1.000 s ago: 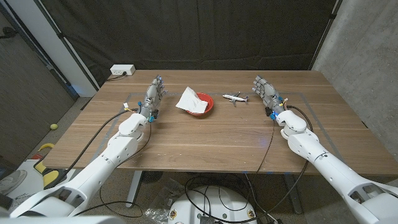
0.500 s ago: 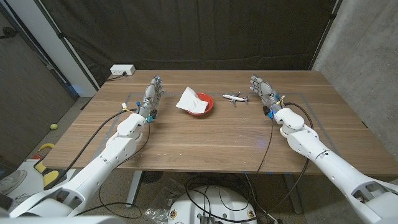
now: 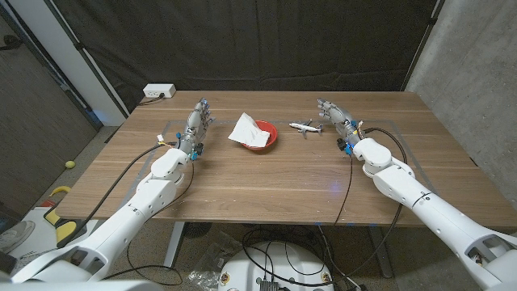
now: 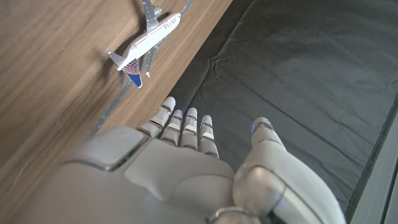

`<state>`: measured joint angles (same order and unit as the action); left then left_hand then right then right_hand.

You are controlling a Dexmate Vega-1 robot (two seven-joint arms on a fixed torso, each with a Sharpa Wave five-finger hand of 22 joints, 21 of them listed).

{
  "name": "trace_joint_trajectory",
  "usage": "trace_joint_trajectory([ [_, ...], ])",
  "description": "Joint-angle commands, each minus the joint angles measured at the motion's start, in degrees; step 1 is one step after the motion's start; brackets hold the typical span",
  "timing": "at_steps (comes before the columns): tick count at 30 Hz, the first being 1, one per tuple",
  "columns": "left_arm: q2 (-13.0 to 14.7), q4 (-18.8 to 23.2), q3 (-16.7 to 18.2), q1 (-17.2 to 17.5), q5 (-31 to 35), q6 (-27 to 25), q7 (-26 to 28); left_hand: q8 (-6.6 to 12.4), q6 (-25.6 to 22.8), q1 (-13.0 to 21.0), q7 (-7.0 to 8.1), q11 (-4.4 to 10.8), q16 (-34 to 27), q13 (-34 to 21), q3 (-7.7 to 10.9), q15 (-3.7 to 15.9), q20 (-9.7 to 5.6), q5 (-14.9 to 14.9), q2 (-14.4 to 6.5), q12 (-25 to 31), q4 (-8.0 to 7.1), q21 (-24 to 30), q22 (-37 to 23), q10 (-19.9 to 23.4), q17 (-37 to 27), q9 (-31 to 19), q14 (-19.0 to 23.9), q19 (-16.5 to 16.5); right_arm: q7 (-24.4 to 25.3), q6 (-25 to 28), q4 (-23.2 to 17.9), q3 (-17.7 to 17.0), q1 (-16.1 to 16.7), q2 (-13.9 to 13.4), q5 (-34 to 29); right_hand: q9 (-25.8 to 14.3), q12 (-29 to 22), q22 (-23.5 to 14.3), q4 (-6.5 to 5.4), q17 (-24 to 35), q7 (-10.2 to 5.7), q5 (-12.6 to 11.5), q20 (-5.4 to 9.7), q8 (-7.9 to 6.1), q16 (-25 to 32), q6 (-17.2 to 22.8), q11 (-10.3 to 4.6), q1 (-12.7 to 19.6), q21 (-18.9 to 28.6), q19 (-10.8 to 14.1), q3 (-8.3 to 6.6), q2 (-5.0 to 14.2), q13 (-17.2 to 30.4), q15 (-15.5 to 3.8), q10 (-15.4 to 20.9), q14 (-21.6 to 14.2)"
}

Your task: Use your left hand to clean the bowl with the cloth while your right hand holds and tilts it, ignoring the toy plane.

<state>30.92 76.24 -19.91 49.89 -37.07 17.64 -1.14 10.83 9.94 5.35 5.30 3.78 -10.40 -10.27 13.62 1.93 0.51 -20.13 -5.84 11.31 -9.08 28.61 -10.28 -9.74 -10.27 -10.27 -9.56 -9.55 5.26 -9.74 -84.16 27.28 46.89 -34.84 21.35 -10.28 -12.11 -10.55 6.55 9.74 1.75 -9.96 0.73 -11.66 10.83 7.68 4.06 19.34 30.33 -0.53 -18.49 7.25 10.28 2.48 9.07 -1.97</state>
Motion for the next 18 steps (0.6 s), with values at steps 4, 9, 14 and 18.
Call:
trace_joint_trajectory([
  [4, 1.0, 1.8, 0.6, 1.6, -0.2, 0.0, 0.4, 0.44, 4.9, 0.4, 0.46, 0.06, -0.2, -0.2, 0.08, 0.03, 0.24, -0.2, -1.4, 0.1, 0.11, -0.2, -0.2, -2.0, -0.1, -0.3, -4.4, -0.3, 2.5, 5.3, -7.3, 3.1, 0.0, -3.8, -9.9, -0.3, -0.3, -0.1, -0.57, 0.3, -0.5, -0.2, 0.19, 0.01, 0.2, 0.6, -0.17, -0.3, -0.2, 0.4, 0.02, 0.57, 0.2, -0.12, 0.7, -0.4],
  [9, 1.4, 2.6, 0.9, 2.4, -0.4, 0.1, 0.6, 0.44, 4.8, 0.4, 0.41, 0.04, -0.2, -0.2, 0.05, 0.03, 0.3, -0.3, -1.4, 0.1, 0.11, -0.3, -0.2, -2.0, -0.1, -0.3, -4.3, -0.3, 3.5, 9.1, -10.5, 4.4, -0.3, -4.9, -14.1, -0.4, -0.4, -0.1, -1.11, 0.4, -0.65, 0.0, 0.02, 0.02, 0.3, 0.9, -0.17, -1.1, -0.4, 0.5, 0.56, 0.3, 0.2, -0.03, 1.0, -0.7],
  [14, 1.8, 3.3, 1.2, 3.0, -0.4, 0.1, 0.7, 0.43, 4.8, 0.4, 0.45, 0.09, -0.2, -0.2, 0.02, 0.01, 0.35, -0.3, -1.4, 0.1, 0.1, -0.4, -0.2, -2.0, -0.1, -0.3, -4.3, -0.3, 3.9, 10.9, -12.2, 5.4, -0.8, -5.3, -17.3, -0.4, -0.4, -0.1, -1.41, 0.5, -0.57, 0.0, -0.04, 0.04, 0.3, 1.1, -0.4, -1.6, -0.4, 0.6, 0.92, 0.09, 0.2, -0.14, 1.1, -0.8],
  [18, 2.1, 3.8, 1.3, 3.4, -0.3, 0.2, 0.8, 0.43, 4.7, 0.4, 0.44, 0.06, -0.2, -0.2, 0.0, 0.04, 0.39, -0.3, -1.4, 0.1, 0.1, -0.4, -0.2, -2.0, -0.1, -0.3, -4.3, -0.3, 4.3, 12.5, -14.1, 6.1, -0.7, -5.5, -19.5, -0.4, -0.4, -0.1, -1.28, 0.3, -0.41, 0.0, 0.41, 0.15, 0.4, 1.2, -0.49, -1.4, -0.3, 1.5, 0.97, 0.11, 0.2, -0.87, 1.5, -1.6],
])
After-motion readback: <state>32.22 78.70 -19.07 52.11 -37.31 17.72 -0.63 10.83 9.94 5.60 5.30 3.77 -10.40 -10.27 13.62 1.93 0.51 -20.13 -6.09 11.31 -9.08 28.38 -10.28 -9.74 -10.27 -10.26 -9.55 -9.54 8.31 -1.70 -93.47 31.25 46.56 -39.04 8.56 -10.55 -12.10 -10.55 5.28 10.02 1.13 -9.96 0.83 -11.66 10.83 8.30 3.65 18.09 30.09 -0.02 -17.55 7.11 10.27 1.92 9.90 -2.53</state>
